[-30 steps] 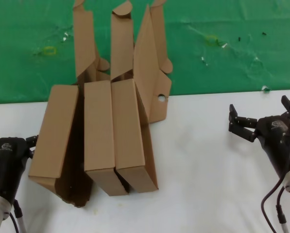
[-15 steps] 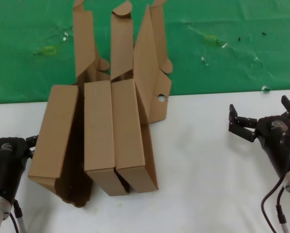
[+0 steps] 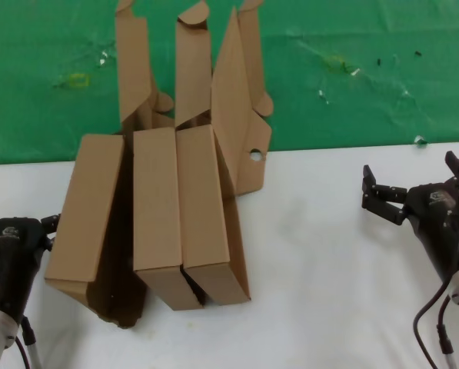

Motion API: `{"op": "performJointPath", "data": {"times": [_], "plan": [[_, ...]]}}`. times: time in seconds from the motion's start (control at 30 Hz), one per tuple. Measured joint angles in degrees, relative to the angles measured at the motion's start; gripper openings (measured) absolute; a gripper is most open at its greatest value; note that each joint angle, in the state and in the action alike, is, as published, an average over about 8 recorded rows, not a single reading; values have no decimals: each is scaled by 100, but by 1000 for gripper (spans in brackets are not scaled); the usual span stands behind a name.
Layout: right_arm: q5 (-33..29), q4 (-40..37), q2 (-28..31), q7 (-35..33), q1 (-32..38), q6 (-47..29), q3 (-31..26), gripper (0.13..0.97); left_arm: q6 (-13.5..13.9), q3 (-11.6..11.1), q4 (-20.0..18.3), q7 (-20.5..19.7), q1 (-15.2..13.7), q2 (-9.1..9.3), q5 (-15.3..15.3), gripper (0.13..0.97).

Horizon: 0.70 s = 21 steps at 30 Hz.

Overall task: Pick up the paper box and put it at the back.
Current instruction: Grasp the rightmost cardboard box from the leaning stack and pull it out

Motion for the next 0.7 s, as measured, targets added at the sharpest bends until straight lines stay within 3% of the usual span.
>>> {"op": "performJointPath", "data": {"times": [0.7], "plan": [[0, 0, 0, 0, 0, 0, 0, 966, 0, 0, 0, 0, 0, 0, 0, 966]]}}
